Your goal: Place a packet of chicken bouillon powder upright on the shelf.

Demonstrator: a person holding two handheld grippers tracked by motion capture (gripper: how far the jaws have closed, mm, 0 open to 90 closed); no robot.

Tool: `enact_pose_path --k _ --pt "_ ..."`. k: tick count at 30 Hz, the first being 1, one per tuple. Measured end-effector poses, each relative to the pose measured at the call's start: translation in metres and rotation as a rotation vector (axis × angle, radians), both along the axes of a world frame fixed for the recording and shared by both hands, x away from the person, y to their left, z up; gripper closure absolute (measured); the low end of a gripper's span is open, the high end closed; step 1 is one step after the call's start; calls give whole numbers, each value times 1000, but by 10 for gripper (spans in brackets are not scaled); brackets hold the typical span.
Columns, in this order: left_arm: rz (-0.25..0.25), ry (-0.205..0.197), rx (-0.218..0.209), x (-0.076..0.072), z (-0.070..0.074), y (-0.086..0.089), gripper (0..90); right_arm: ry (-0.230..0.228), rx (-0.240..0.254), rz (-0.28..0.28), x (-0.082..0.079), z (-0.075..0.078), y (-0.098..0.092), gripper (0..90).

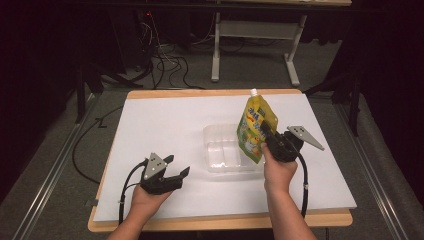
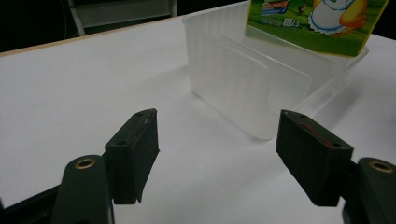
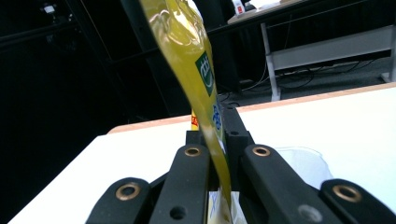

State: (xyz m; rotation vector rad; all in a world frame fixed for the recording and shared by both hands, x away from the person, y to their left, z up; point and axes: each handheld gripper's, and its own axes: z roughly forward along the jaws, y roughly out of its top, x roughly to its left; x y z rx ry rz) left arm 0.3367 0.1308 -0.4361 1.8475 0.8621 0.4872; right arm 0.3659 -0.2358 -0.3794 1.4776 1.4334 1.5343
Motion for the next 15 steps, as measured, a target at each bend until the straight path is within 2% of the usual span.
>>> enact_pose_path --k 15 --pt "1 -3 4 -3 1 3 304 6 -66 25 2 -5 11 900"
